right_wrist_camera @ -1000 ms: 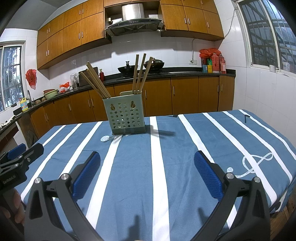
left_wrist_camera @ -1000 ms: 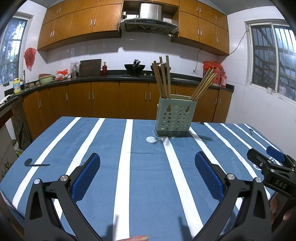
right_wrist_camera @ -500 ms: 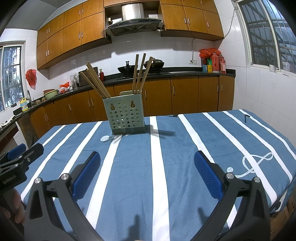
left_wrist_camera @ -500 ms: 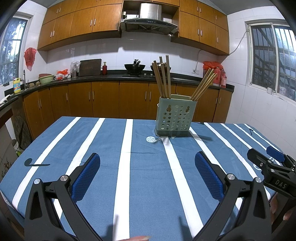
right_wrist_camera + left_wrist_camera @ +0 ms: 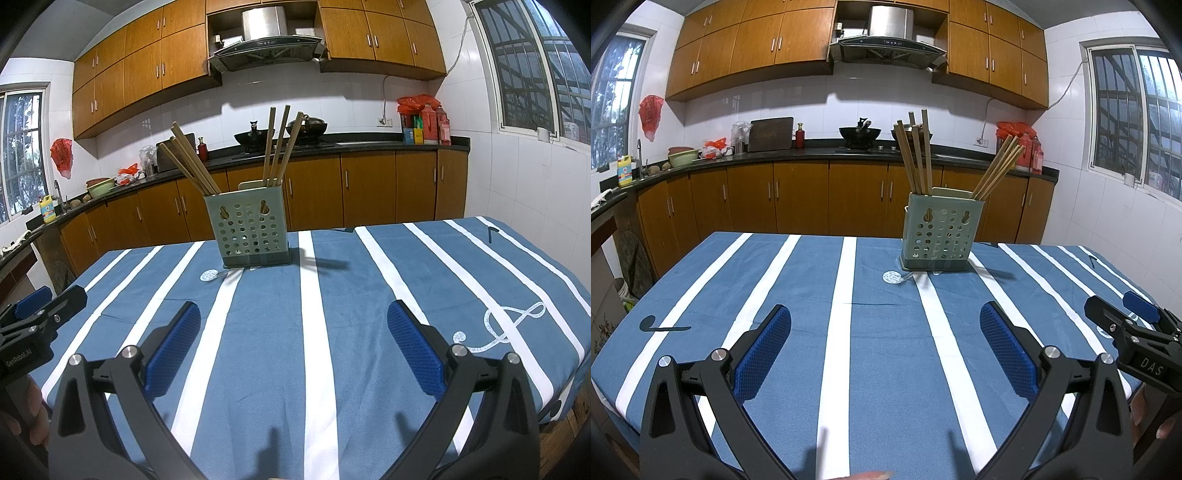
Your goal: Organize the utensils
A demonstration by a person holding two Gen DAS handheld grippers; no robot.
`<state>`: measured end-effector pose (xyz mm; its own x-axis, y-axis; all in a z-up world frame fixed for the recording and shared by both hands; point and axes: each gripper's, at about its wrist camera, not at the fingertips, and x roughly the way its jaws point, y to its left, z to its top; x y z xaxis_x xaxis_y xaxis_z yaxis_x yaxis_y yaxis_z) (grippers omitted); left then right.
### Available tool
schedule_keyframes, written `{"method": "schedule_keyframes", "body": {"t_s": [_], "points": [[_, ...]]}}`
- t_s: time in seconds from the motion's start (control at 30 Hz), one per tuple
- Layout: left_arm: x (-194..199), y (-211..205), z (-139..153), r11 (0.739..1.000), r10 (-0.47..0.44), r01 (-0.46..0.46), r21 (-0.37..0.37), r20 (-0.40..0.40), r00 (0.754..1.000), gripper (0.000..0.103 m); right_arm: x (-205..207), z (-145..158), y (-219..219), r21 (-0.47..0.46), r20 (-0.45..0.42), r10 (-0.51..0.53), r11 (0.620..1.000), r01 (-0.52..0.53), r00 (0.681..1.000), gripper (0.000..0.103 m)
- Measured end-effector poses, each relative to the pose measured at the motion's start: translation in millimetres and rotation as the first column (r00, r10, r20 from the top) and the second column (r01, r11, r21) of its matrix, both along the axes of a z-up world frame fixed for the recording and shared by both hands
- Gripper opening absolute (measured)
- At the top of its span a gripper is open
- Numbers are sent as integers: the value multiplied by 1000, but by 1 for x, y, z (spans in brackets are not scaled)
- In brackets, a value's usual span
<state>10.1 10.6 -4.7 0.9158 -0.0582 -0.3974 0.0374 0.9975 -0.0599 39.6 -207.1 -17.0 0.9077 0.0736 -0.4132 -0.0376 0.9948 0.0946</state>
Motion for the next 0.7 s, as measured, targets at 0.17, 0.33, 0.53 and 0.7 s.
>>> {"method": "schedule_keyframes", "body": {"t_s": [0.17, 0.33, 0.53, 0.7], "points": [[1, 0, 1, 1000, 0, 0, 0, 0, 1000, 101, 0, 0, 0, 0, -1, 0, 1000, 0, 1000, 99], [1, 1, -1, 1000, 3, -3, 3, 2, 1000, 101, 0, -3, 4, 2, -4, 0, 1000, 0, 1000, 99], [-1, 2, -1, 1000, 8, -8, 2, -1, 1000, 101, 0, -3, 4, 3, -3, -2, 1000, 2, 1000, 99], [-1, 3, -1, 1000, 7, -7, 3, -3, 1000, 101, 0, -3, 4, 4, -4, -1, 1000, 1, 1000, 99]]}}
